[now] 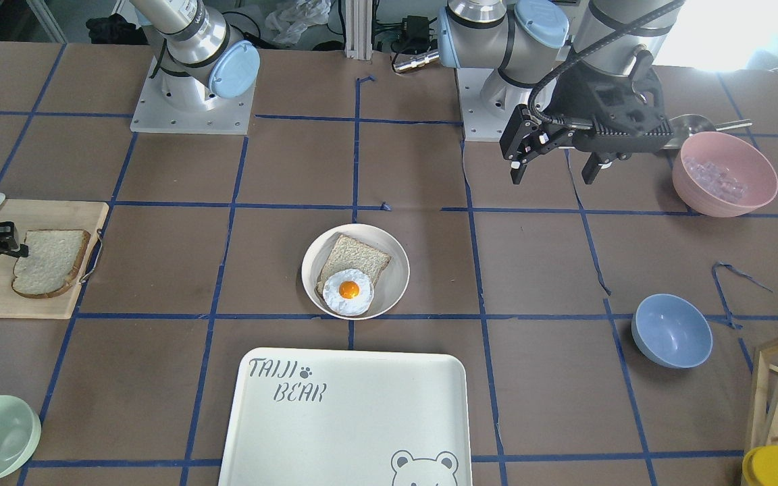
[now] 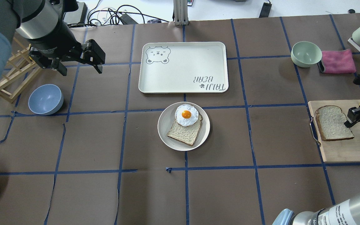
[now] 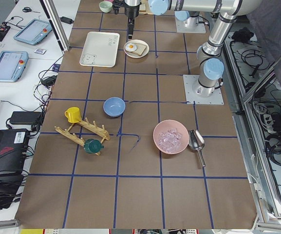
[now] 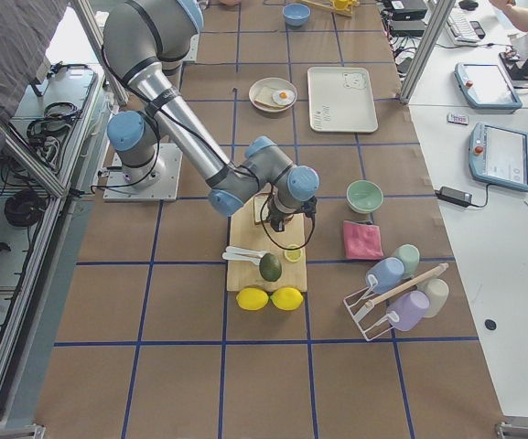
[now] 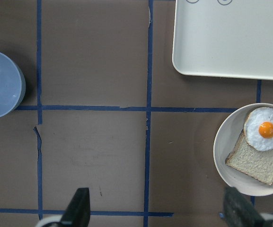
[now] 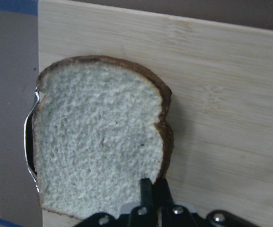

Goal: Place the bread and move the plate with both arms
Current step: 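Close the right gripper on the edge of the bread slice, then lift the bread slice with the right gripper and carry it to the plate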

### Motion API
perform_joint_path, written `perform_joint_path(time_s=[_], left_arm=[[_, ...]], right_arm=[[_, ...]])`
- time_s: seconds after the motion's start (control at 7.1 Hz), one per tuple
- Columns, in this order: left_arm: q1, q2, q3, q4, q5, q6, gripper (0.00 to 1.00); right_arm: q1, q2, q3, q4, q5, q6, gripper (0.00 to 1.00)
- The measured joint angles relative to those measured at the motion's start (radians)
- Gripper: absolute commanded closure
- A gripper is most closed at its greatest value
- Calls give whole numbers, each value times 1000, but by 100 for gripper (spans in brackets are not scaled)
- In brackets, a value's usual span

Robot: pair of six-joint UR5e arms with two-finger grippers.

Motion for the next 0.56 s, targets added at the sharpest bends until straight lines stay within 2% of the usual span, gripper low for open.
perform_joint_path(time_s=[0.56], left_arm=[[0, 0, 0, 0, 2, 0, 0]], right_arm=[[1, -28, -4, 2, 3, -15, 100]])
